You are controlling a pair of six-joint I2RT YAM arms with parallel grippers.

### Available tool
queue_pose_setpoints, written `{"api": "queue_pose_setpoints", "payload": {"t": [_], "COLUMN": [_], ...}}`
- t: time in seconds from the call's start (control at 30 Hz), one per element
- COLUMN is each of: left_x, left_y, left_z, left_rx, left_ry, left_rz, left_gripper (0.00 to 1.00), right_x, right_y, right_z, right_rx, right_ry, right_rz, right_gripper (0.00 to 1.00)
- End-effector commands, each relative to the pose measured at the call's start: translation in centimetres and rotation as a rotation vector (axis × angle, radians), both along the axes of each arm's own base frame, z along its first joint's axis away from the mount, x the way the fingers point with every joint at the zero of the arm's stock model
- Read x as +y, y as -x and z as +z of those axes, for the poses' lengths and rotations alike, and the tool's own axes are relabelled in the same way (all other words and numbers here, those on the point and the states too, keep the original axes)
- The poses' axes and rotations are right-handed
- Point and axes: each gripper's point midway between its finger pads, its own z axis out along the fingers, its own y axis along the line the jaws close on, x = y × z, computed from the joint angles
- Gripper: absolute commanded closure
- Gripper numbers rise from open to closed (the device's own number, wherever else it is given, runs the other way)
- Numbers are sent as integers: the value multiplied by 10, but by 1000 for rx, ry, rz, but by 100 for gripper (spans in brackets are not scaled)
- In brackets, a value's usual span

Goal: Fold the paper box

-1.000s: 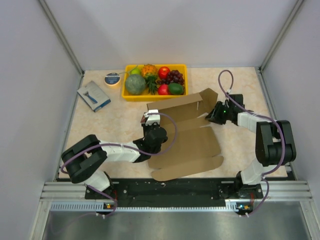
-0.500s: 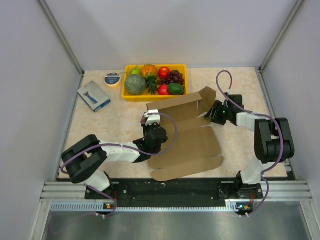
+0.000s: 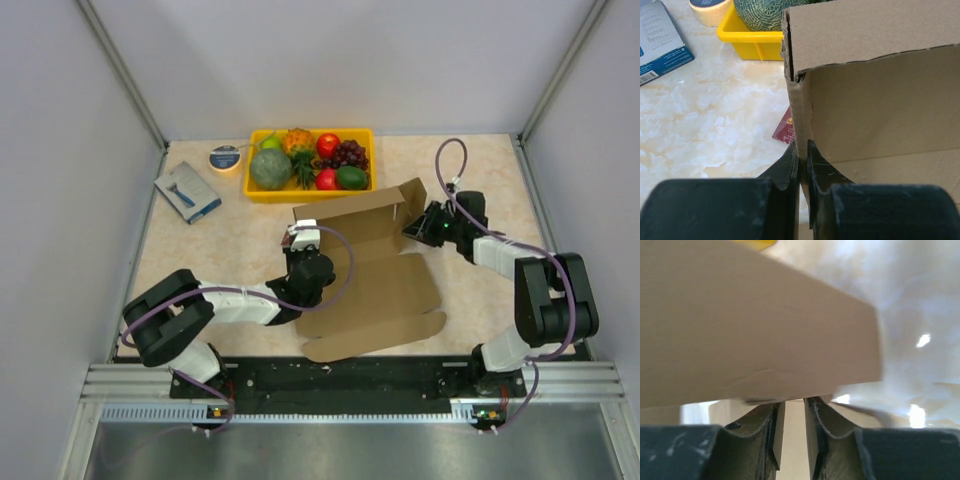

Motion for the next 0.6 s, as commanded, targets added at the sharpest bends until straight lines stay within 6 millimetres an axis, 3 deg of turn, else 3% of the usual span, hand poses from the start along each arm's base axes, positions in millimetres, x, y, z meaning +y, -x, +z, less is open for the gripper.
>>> {"api": "queue_pose_setpoints", "payload": {"t": [0.0, 0.17, 0.33, 0.4, 0.43, 0.5, 0.53, 0.57], "left_x": [-3, -5, -2, -2, -2, -2, -3, -3], "left_y": [1, 2, 3, 3, 3, 3, 3, 3], "left_z": [3, 2, 0, 0, 0, 0, 0, 0], "left_rx": [0, 5, 6, 7, 6, 9, 10, 10], "left_ry": [7, 9, 9, 10, 11, 6, 5, 6], "left_rz": [-17, -21, -16, -15, -16, -17, -19, -20], "left_gripper": [100, 100, 100, 100, 100, 100, 100, 100], "right_x": [36, 58, 59, 62, 64, 57, 49, 39], "right_y": [7, 6, 9, 10, 9, 15, 17, 18], "right_z": [34, 28, 3, 3, 12, 11, 23, 22], "right_rx": [-76, -51, 9, -14, -52, -44, -93, -84], "right_ry": [-167, -246, -273, -304, -326, -276, -220, -163], "right_rz": [50, 58, -12, -7, 4, -17, -8, -34], "right_gripper": [79, 77, 73, 74, 75, 75, 70, 65]}}
